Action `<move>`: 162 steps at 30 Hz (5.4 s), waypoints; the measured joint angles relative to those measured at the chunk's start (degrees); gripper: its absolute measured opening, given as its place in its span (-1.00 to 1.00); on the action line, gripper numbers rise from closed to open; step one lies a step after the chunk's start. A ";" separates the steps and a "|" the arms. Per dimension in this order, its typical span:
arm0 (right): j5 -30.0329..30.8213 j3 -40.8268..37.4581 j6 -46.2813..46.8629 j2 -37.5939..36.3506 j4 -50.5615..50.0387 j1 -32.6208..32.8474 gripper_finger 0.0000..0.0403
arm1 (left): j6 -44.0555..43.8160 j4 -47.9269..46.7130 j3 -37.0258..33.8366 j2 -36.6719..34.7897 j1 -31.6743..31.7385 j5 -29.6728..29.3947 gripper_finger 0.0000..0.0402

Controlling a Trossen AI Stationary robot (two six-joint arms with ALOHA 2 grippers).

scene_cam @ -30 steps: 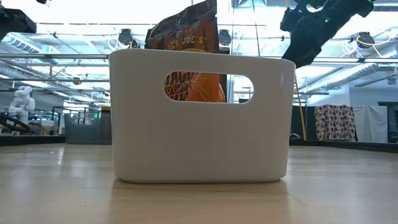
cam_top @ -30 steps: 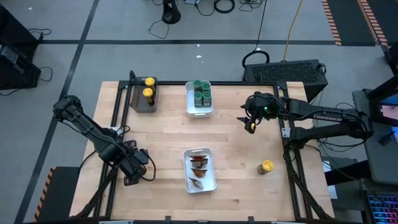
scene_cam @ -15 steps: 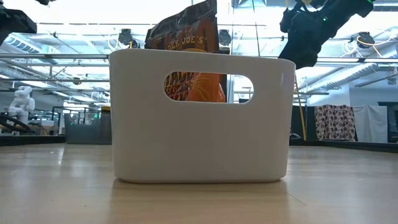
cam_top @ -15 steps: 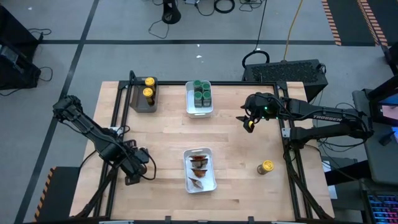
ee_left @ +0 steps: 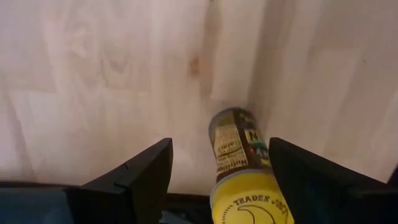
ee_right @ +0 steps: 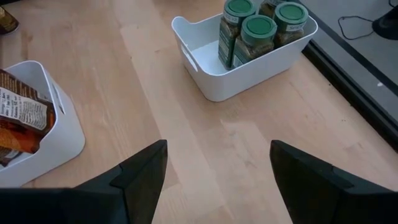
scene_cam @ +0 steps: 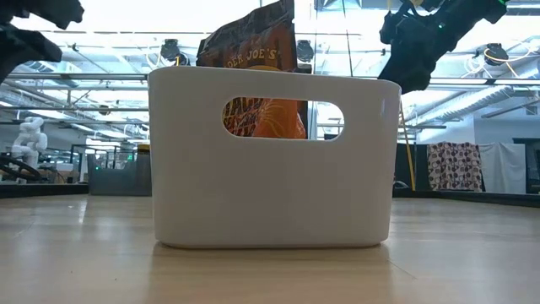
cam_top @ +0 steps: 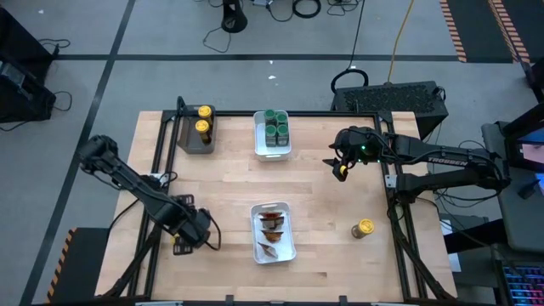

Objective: Sort spices by type
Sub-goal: Put the left yellow spice bottle into the transparent black bin

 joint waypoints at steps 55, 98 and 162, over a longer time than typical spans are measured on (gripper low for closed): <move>0.02 0.00 -0.85 0.00 -0.02 0.00 0.33 | 8.73 -5.36 0.04 1.89 -5.77 9.75 0.34; 0.00 0.00 -0.51 0.00 -0.06 0.00 0.33 | 7.80 -15.38 6.93 -3.27 4.90 0.45 0.13; 0.00 0.00 -3.25 0.00 -0.50 0.02 0.33 | 50.72 -9.38 21.86 14.72 97.54 -12.13 0.13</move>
